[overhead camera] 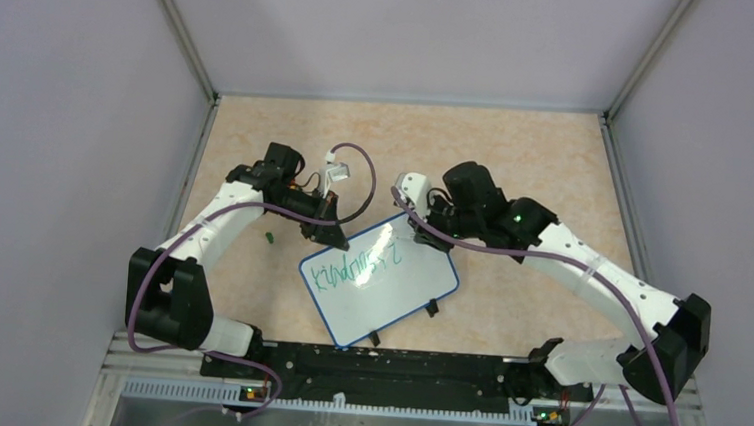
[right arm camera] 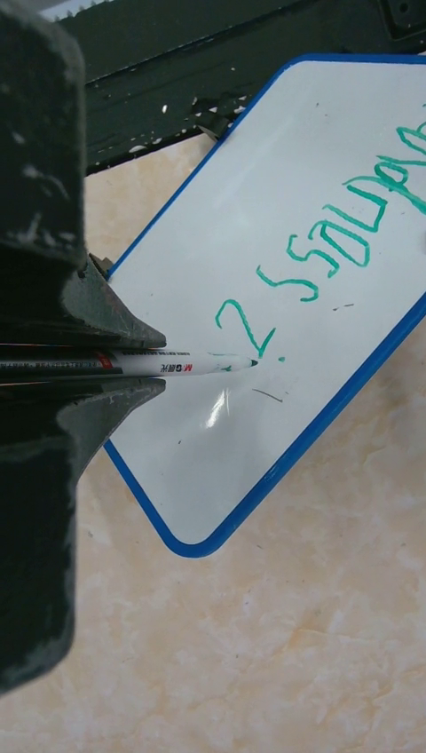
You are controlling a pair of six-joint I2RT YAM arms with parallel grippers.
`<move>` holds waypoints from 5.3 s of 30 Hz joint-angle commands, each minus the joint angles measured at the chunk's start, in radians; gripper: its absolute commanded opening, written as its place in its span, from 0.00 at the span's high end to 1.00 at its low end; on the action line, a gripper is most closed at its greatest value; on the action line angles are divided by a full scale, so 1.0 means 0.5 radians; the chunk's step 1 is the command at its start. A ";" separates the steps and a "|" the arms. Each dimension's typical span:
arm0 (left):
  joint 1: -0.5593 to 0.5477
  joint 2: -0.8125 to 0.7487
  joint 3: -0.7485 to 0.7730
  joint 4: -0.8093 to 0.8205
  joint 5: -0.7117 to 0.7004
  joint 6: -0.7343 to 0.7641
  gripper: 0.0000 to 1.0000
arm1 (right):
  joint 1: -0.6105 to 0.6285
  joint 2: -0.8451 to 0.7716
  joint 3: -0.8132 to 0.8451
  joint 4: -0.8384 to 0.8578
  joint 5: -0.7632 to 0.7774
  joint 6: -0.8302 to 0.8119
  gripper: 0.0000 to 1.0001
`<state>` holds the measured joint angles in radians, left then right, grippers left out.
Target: Write a sentence on the whiteboard
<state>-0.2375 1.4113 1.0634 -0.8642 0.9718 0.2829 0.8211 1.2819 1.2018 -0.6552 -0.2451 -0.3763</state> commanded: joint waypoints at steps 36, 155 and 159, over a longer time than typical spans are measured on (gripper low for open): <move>-0.048 0.035 -0.045 -0.012 -0.170 0.010 1.00 | -0.021 0.014 -0.159 0.132 0.038 0.029 1.00; -0.077 0.082 -0.108 0.105 -0.167 -0.013 1.00 | 0.816 0.228 -0.386 0.781 -0.136 0.044 1.00; -0.077 0.080 -0.108 0.105 -0.170 -0.017 1.00 | 0.853 0.267 -0.382 0.793 -0.119 0.047 1.00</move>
<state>-0.2459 1.4376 1.0515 -0.8223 0.9970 0.2554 1.2205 1.3972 1.0073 -0.3161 -0.2935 -0.3553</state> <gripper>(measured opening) 0.102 0.115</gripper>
